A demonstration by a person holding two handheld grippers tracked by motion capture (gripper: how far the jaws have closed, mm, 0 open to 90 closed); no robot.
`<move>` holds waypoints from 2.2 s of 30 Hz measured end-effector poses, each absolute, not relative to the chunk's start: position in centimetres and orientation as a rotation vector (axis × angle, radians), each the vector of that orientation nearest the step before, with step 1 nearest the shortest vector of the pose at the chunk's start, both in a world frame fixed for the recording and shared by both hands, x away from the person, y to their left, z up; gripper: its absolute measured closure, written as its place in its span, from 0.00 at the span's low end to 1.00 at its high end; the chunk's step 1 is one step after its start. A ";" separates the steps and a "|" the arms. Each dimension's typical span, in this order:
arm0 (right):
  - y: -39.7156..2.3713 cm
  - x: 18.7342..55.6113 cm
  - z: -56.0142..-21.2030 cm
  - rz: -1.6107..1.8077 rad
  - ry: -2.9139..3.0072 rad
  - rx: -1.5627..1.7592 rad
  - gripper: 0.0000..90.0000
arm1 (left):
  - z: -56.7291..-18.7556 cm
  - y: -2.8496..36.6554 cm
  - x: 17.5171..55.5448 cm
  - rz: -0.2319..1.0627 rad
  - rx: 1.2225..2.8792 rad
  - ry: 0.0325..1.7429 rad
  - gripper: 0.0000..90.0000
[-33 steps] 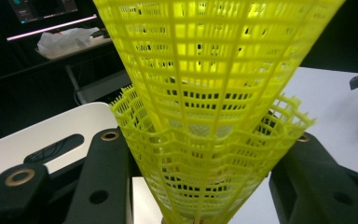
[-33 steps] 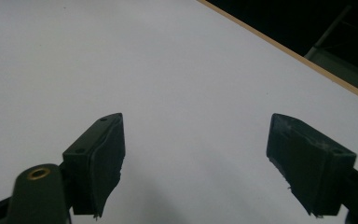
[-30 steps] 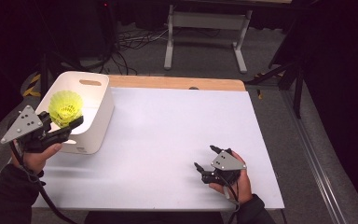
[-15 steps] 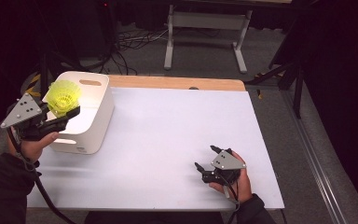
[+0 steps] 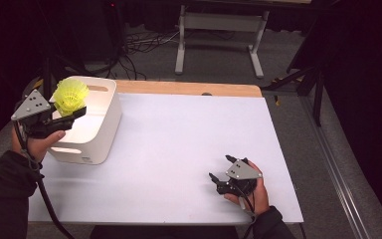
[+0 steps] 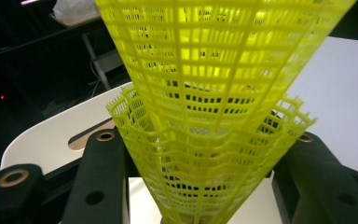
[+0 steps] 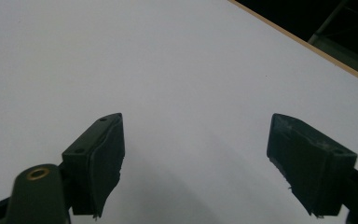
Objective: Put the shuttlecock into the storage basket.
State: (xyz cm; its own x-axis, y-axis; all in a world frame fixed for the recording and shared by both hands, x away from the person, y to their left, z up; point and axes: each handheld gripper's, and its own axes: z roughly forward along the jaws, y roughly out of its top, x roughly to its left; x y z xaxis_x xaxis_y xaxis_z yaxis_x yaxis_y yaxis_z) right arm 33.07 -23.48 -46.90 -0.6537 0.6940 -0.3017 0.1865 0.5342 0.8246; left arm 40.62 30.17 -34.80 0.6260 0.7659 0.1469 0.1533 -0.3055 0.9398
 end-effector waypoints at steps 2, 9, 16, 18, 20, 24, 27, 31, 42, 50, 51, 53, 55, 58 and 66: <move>-23.5 33.1 -46.9 1.054 2.151 0.710 0.22 | -35.0 30.1 41.2 0.741 1.824 0.758 0.60; -23.4 33.1 -47.0 1.048 2.157 0.703 0.22 | -34.9 30.0 42.2 0.696 1.860 0.799 0.60; -23.3 33.1 -47.0 1.047 2.161 0.701 0.22 | -34.4 30.0 42.4 0.715 1.882 0.797 0.59; -23.2 33.1 -47.1 1.045 2.166 0.699 0.22 | -34.2 30.0 42.7 0.718 1.888 0.792 0.59; -23.2 33.1 -47.1 1.043 2.169 0.696 0.22 | -34.2 30.0 43.1 0.722 1.898 0.796 0.59; -23.2 33.1 -47.1 1.040 2.171 0.697 0.22 | -34.2 29.9 43.8 0.721 1.914 0.809 0.59; -23.3 33.2 -47.1 1.040 2.169 0.699 0.22 | -34.3 29.6 44.3 0.716 1.918 0.813 0.59; -23.3 33.2 -47.1 1.041 2.170 0.698 0.22 | -34.4 29.3 44.9 0.706 1.943 0.805 0.60; -23.3 33.4 -47.2 1.041 2.177 0.698 0.23 | -34.4 29.7 47.3 0.687 1.972 0.862 0.60; -23.5 33.6 -47.1 1.051 2.175 0.704 0.23 | -35.3 30.1 49.5 0.666 2.019 0.910 0.60; -23.5 33.6 -47.1 1.052 2.175 0.706 0.23 | -35.4 30.0 49.9 0.656 2.028 0.918 0.60; -23.6 33.7 -47.1 1.053 2.174 0.709 0.23 | -35.6 29.8 50.3 0.643 2.054 0.921 0.60; -23.5 33.8 -47.2 1.045 2.181 0.711 0.23 | -35.9 29.6 50.8 0.636 2.068 0.930 0.60; -23.5 33.8 -47.2 1.038 2.183 0.713 0.23 | -36.2 29.5 51.2 0.646 2.087 0.933 0.60; -23.3 34.0 -47.5 1.035 2.208 0.716 0.23 | -36.6 29.7 52.0 0.607 2.119 0.949 0.60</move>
State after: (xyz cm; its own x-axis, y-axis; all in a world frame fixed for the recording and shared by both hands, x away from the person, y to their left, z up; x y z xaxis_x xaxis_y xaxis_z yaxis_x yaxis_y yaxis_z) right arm 34.05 -23.30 -47.51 -0.6805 0.6765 -0.2815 0.2167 0.5528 0.8047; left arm 52.02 29.66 -36.63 0.6172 0.7774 0.1211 0.4354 -0.4657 0.7704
